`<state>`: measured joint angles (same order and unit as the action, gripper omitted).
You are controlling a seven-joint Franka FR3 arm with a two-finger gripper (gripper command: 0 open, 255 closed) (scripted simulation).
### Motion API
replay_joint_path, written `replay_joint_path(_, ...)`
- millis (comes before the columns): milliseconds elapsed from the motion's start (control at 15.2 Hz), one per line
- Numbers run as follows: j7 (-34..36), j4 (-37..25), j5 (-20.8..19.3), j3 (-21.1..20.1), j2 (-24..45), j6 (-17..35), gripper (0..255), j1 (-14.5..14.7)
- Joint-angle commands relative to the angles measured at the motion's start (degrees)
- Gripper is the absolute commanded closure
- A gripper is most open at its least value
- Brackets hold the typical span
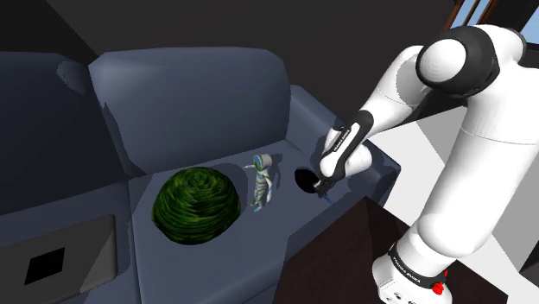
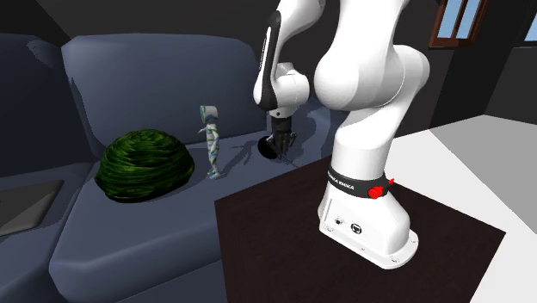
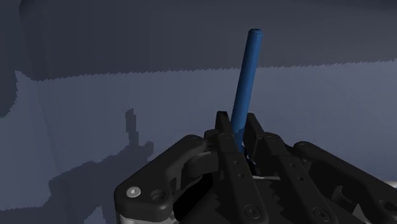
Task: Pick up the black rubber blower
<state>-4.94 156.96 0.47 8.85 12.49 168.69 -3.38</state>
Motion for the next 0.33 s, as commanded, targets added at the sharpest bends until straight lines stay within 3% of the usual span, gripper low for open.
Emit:
replay_joint_path(0, 0.64, 0.38, -0.95, 0.88, -2.41, -2.01, 255, 0.64)
replay_joint_path(264, 1.40, 0.75, -2.09, 1.56, -4.81, -4.02, 255, 1.03)
